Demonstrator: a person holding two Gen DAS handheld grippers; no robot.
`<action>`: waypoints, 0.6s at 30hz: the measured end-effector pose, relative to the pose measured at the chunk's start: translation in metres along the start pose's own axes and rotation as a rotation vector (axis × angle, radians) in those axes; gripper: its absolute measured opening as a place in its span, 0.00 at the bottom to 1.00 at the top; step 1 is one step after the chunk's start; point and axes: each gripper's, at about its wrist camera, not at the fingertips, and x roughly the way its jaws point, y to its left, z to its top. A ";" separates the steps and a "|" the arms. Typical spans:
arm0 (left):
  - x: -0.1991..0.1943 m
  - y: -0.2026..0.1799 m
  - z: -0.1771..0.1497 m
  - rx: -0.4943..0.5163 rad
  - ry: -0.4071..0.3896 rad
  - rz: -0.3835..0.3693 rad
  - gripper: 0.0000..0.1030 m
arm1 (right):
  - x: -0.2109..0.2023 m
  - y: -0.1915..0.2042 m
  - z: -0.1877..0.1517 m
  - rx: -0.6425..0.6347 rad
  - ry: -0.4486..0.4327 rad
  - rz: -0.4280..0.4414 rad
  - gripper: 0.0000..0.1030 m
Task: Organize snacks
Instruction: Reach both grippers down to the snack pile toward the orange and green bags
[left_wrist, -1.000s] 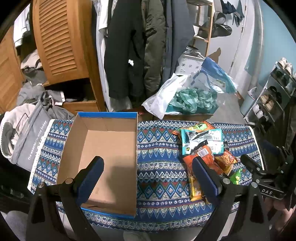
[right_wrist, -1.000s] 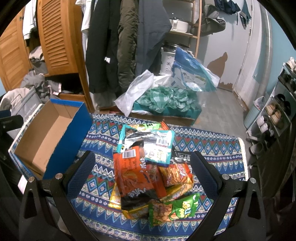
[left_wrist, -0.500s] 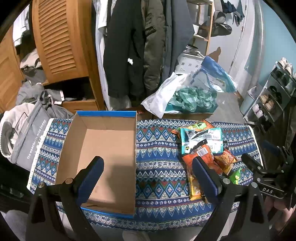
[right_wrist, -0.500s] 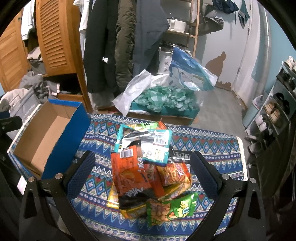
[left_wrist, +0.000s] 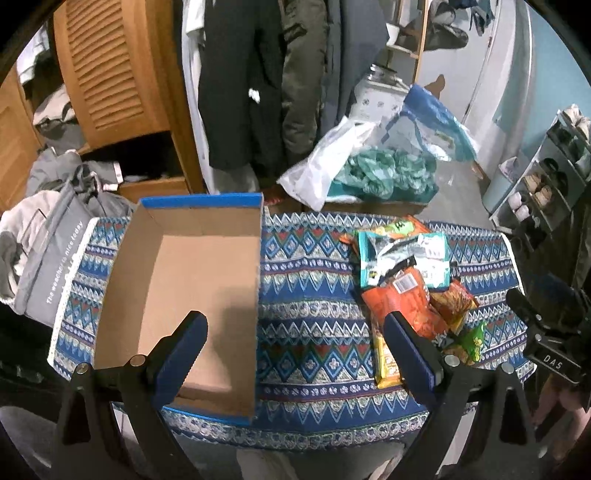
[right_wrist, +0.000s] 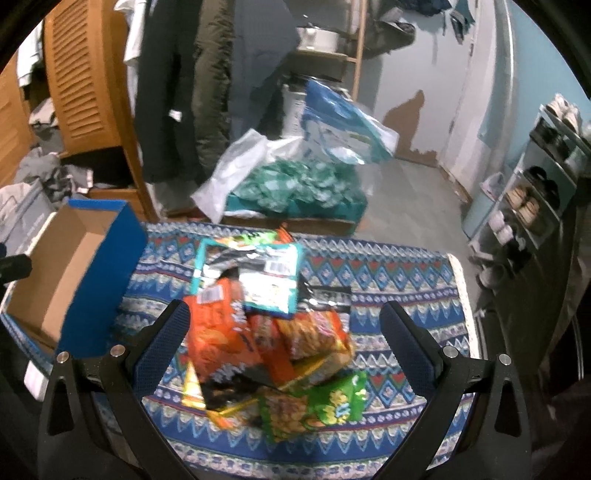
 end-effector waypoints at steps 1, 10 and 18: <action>0.004 -0.003 -0.001 0.000 0.012 0.000 0.94 | 0.001 -0.003 -0.002 0.007 0.007 -0.006 0.97; 0.031 -0.021 -0.010 -0.022 0.114 -0.025 0.94 | 0.015 -0.035 -0.021 0.098 0.076 -0.083 0.97; 0.050 -0.045 -0.020 0.004 0.146 -0.019 0.94 | 0.036 -0.055 -0.050 0.157 0.171 -0.134 0.97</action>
